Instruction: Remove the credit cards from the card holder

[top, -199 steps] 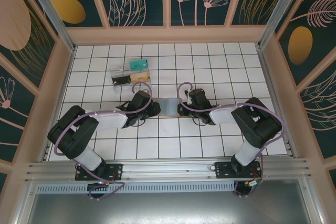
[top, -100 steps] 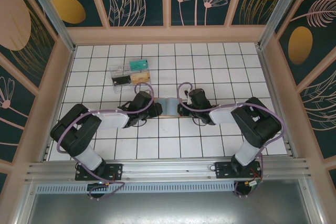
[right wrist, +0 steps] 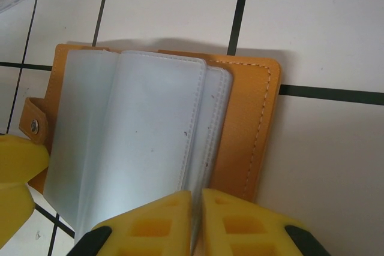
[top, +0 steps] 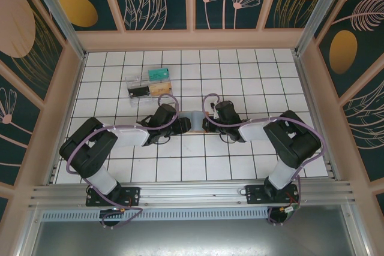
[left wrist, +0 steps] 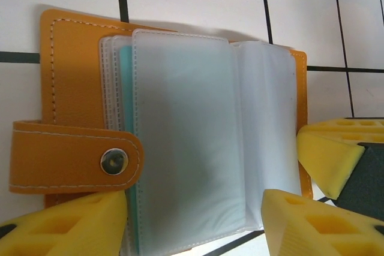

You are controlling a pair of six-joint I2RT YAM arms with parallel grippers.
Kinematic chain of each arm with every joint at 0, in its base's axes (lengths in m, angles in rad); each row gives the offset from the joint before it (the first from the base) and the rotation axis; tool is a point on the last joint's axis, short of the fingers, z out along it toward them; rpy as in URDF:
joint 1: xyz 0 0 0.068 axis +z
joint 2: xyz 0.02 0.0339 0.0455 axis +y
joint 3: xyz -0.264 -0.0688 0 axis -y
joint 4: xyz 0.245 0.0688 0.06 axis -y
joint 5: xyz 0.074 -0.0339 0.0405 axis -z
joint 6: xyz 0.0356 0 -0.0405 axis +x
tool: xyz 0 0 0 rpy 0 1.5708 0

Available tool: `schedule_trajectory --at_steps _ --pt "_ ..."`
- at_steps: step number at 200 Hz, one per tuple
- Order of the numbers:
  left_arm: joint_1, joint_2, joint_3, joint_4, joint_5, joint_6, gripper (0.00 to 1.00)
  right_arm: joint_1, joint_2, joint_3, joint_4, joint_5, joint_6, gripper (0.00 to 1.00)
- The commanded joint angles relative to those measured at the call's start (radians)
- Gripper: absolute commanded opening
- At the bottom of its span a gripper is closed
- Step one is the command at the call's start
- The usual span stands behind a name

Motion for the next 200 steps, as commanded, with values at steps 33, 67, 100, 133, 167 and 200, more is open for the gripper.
schedule_trajectory --at_steps 33,67,100,133,167,200 --pt "-0.014 0.012 0.022 0.064 0.104 0.009 0.64 0.002 0.025 0.022 -0.02 -0.023 -0.004 0.14" --pt "-0.014 0.005 0.022 0.08 0.12 0.008 0.65 0.001 0.025 0.022 -0.021 -0.022 -0.002 0.14" --pt "-0.014 0.002 0.011 0.129 0.156 -0.002 0.65 0.0 0.025 0.022 -0.022 -0.023 -0.001 0.14" --pt "-0.015 0.011 0.017 0.147 0.164 -0.009 0.65 -0.003 0.019 0.018 -0.023 -0.014 0.004 0.14" --pt "-0.018 0.029 0.023 0.207 0.177 -0.041 0.65 -0.034 -0.031 -0.025 -0.011 0.042 0.041 0.14" --pt "-0.041 0.075 0.074 0.219 0.183 -0.05 0.65 -0.083 -0.061 -0.075 0.018 0.026 0.09 0.15"
